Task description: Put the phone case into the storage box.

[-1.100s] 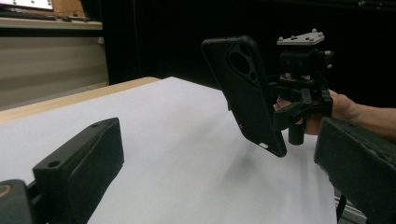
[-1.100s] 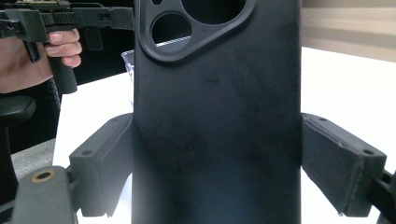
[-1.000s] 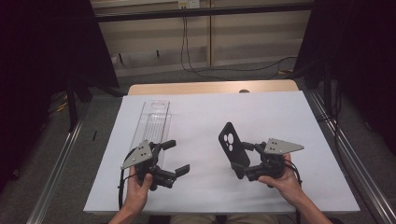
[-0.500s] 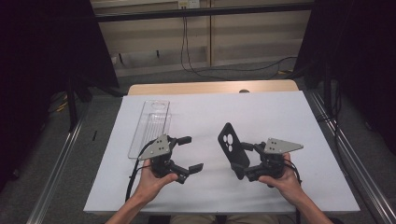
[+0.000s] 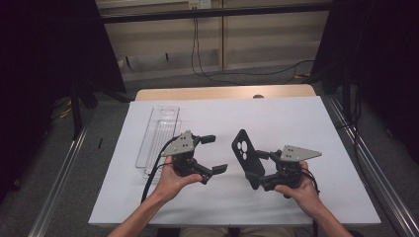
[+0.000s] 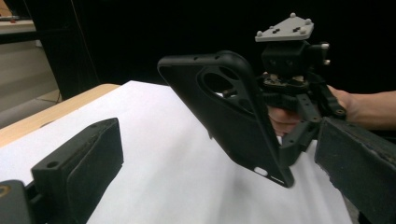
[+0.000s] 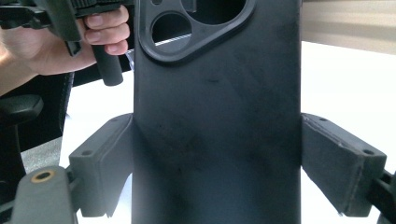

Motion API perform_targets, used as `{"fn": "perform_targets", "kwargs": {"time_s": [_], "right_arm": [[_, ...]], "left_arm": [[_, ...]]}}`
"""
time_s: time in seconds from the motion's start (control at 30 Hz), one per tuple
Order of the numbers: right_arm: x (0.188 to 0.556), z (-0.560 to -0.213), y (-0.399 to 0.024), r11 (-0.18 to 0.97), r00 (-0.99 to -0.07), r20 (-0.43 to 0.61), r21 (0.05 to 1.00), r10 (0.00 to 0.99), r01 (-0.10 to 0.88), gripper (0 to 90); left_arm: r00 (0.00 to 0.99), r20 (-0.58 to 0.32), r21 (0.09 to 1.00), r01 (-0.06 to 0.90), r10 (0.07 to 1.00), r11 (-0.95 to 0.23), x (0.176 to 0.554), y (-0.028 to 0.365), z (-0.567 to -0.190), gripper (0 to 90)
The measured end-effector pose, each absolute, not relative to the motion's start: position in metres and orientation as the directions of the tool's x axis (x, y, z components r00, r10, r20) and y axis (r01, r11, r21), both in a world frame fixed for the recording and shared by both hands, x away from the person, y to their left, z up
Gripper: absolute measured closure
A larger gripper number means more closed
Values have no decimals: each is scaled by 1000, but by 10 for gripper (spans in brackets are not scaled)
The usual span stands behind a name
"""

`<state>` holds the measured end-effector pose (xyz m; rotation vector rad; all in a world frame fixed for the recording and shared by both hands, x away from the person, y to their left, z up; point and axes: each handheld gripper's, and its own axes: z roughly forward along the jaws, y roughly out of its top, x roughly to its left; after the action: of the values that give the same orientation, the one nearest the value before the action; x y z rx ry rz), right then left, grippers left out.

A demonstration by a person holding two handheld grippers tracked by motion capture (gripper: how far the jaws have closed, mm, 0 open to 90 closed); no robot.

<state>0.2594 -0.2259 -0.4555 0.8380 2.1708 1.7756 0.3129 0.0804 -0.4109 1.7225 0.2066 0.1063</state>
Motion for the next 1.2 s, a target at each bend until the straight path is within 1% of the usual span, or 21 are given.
{"fn": "perform_targets", "kwargs": {"time_s": [0.03,0.1,0.17,0.4,0.47,0.63,0.83,0.9,1.03,1.2], "right_arm": [[259,-456,-226,112,-813,185,950,551,292,142],[259,-456,-226,119,-815,178,950,551,288,142],[259,-456,-225,135,-822,165,950,545,280,142],[258,-456,-223,134,-832,160,954,531,269,142],[258,-456,-223,132,-836,162,954,525,268,142],[257,-458,-221,139,-848,157,956,506,259,142],[258,-459,-217,142,-862,171,953,477,268,141],[258,-459,-217,140,-864,172,954,473,267,140],[259,-459,-216,135,-867,183,952,464,274,141],[259,-460,-214,131,-874,190,953,446,274,140]], "left_arm": [[981,-64,986,90,181,-138,314,78,-413,14],[981,-49,983,81,188,-162,314,76,-414,14],[982,-56,985,84,183,-153,315,75,-414,13],[989,-42,983,67,144,-172,322,72,-406,13],[989,-60,987,80,137,-142,323,71,-406,13],[991,-82,981,100,109,-165,327,72,-409,13],[991,-114,980,122,64,-154,328,68,-415,13],[992,-107,978,118,67,-170,328,68,-415,13],[989,-138,978,144,49,-151,330,65,-419,14],[987,-155,974,158,32,-165,331,63,-421,22]]}}
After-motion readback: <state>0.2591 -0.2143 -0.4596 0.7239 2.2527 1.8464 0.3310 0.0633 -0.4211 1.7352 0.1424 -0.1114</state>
